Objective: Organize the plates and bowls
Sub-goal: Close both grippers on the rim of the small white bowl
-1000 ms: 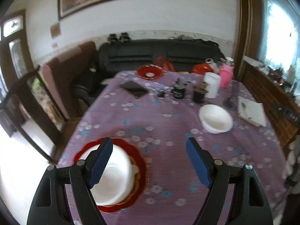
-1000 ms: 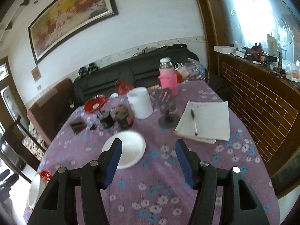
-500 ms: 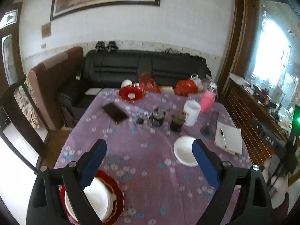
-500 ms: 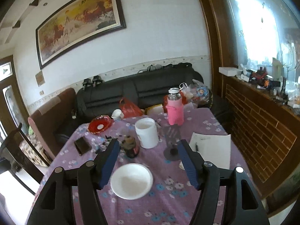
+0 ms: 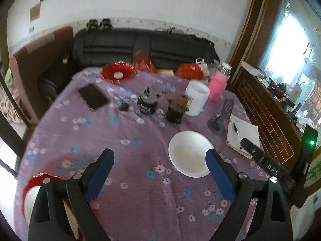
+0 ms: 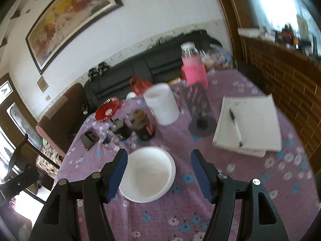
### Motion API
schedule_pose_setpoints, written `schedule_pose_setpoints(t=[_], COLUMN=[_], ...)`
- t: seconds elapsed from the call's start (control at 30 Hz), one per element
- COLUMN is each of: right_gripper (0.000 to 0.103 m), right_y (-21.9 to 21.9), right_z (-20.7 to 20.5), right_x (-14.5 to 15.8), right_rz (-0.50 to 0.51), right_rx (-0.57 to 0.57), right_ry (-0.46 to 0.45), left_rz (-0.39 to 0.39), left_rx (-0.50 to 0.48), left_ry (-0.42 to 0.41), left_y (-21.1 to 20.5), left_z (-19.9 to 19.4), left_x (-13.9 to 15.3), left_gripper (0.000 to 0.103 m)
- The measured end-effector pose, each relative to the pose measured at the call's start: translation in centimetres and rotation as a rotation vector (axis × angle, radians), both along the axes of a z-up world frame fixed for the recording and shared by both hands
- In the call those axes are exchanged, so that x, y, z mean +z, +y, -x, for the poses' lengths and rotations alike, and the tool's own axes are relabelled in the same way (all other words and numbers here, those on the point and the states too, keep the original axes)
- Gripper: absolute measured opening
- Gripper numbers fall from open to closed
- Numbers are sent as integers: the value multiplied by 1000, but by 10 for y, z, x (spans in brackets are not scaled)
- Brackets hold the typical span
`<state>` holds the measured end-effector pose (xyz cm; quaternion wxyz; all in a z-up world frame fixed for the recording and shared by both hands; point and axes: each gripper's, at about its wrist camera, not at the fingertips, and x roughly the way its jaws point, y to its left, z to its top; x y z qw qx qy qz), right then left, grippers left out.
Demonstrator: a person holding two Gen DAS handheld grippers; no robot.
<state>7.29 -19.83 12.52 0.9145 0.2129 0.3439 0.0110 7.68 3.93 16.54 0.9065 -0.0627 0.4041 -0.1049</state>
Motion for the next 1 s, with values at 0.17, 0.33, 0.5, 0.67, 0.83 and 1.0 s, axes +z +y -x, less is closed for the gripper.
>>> schedule_pose_setpoints(t=[0.17,0.33,0.5,0.67,0.83,1.0], right_gripper=[69,63,55,55,45,34], right_y=[-5,-2,4,3,4,7], right_z=[-21,-41,-51,-57,-60,-62], right_x=[-45,-74,-93,-101,-107,-113], right_rz=[-69,-100,-104,-107,-120,-149], right_rx=[-8,4,61,64,73,99], right_ry=[54,87,122,130,144,145], left_rz=[28,49,79,94,94,90], left_rx=[-12,-16,-7,-10,-30,-38], left_ry=[60,134,197,247,283,282], left_y=[-10,-24,-37,-47,-57,-63], left_z=[-28,-58,-82,-99,-105,-106], left_x=[-34,-70,-109,-138,-155,-160], left_gripper=[75,72,71,62,43,42])
